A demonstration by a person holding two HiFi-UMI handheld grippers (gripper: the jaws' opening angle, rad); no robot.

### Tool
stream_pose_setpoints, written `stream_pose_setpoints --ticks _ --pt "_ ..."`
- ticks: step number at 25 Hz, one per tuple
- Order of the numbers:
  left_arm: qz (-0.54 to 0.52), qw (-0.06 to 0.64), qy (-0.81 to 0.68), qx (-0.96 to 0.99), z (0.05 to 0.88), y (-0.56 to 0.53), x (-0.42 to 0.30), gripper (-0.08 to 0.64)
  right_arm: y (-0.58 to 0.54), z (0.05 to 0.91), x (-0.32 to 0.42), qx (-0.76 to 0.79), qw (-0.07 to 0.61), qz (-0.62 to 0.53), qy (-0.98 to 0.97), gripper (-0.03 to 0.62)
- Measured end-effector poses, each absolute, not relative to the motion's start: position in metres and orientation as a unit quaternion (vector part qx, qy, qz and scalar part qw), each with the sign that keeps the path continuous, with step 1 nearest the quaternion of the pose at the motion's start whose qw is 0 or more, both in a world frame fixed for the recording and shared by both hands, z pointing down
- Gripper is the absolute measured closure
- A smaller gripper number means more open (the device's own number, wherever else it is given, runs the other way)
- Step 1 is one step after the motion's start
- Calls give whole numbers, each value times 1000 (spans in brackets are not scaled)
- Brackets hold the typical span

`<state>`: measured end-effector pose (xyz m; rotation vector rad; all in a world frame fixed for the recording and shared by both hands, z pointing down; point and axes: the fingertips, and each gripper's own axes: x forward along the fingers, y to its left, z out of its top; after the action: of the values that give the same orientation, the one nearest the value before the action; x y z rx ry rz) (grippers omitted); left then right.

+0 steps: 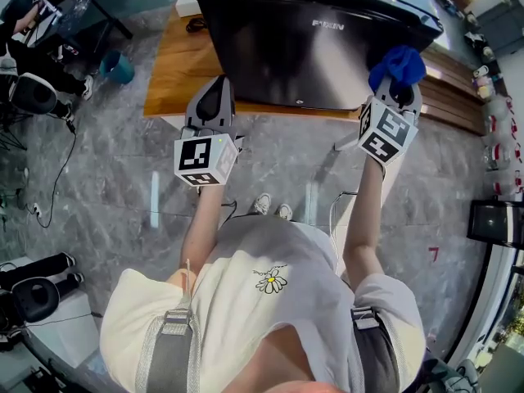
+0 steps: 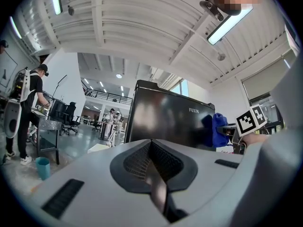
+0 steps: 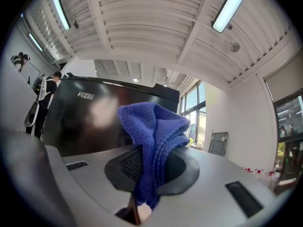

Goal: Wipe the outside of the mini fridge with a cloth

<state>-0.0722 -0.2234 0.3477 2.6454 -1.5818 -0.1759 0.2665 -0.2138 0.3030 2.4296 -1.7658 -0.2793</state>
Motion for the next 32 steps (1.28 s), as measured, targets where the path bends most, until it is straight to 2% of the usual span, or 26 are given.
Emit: stream_pose_setpoints --ticks 8,18,22,27,32 --pt "-55 23 -506 861 345 -225 -63 555 -210 307 304 828 63 -81 -552 520" --pt "-55 22 -512 857 345 -219 -69 555 -193 315 316 841 51 -58 -535 520" --pt "-55 22 -516 855 346 -218 -72 555 -172 323 260 812 53 -68 -578 520" --pt "-58 24 -521 851 350 -218 -78 555 -181 333 143 735 59 -87 -670 520" --pt "-60 11 -535 843 345 -216 -97 555 -206 332 32 646 34 -87 -758 520"
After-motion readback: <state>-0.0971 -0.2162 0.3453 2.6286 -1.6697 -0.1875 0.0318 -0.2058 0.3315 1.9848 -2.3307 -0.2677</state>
